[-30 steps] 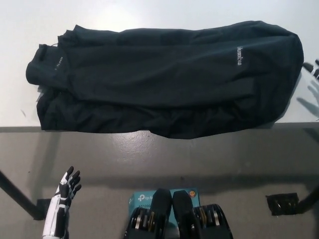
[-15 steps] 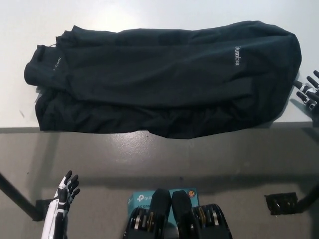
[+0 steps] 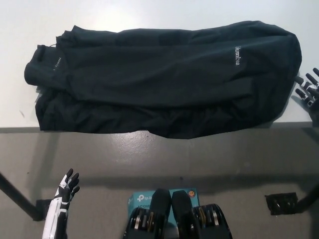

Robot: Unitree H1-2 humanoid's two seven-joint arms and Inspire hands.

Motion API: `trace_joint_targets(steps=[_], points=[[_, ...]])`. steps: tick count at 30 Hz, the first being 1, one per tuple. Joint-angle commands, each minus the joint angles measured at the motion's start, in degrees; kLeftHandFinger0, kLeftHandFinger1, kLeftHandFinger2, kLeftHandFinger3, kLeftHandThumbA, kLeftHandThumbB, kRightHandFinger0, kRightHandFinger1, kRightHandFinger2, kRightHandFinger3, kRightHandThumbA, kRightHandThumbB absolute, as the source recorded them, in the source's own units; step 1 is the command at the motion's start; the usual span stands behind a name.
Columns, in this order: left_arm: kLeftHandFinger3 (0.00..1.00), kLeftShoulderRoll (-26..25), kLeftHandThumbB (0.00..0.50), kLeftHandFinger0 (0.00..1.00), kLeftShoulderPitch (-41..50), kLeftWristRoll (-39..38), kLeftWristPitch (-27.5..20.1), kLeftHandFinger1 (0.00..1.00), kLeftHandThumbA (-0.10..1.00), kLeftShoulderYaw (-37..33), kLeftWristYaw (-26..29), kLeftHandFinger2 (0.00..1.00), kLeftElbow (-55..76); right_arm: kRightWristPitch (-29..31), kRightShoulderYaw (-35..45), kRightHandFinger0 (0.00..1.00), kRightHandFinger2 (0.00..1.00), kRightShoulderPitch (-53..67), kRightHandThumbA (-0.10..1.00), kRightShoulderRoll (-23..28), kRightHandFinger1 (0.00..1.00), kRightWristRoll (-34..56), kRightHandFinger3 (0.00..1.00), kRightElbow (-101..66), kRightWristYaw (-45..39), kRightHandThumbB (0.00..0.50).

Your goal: The robot grabs the right edges of the black jacket on the table, and folds it in half

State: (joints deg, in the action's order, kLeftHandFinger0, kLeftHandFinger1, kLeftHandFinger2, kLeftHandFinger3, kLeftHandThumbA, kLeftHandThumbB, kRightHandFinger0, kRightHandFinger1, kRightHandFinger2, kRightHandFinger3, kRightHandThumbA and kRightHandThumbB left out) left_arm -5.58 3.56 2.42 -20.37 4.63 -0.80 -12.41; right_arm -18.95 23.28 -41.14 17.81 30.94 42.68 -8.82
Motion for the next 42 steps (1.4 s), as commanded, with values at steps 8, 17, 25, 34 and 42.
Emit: trace_joint_targets(steps=[8, 17, 25, 34, 42], points=[[1.00, -0.3, 0.500, 1.00, -0.9, 1.2, -2.5, 1.00, 1.00, 0.8, 1.8, 1.00, 1.1, 1.5, 1.6, 1.00, 1.00, -6.2, 1.00, -0.2, 1.00, 2.1, 1.00, 5.9, -3.6, 0.371], [1.00, -0.4, 0.500, 1.00, -0.8, 2.4, -2.4, 1.00, 1.00, 0.8, 2.2, 1.00, 1.9, 3.7, 0.0, 1.00, 1.00, -7.7, 1.00, 0.4, 1.00, -0.1, 1.00, 11.9, -5.6, 0.393], [1.00, -0.2, 0.500, 1.00, -1.2, 2.6, -1.9, 1.00, 1.00, 0.8, 2.7, 1.00, 2.4, 5.2, 1.4, 1.00, 1.00, -10.0, 1.00, 1.2, 1.00, 1.1, 1.00, 18.5, -8.3, 0.420], [1.00, -0.3, 0.500, 1.00, -1.9, 2.9, -1.5, 1.00, 1.00, 0.7, 2.8, 1.00, 2.6, 1.0, 4.8, 1.00, 1.00, -12.4, 1.00, 0.4, 1.00, 4.1, 1.00, 19.5, -9.2, 0.452], [1.00, -0.6, 0.500, 1.00, -2.8, 2.8, -2.4, 1.00, 1.00, 0.7, 2.6, 1.00, 2.0, -1.5, 4.7, 1.00, 1.00, -13.0, 1.00, 0.0, 1.00, 4.4, 1.00, 19.3, -11.2, 0.467]])
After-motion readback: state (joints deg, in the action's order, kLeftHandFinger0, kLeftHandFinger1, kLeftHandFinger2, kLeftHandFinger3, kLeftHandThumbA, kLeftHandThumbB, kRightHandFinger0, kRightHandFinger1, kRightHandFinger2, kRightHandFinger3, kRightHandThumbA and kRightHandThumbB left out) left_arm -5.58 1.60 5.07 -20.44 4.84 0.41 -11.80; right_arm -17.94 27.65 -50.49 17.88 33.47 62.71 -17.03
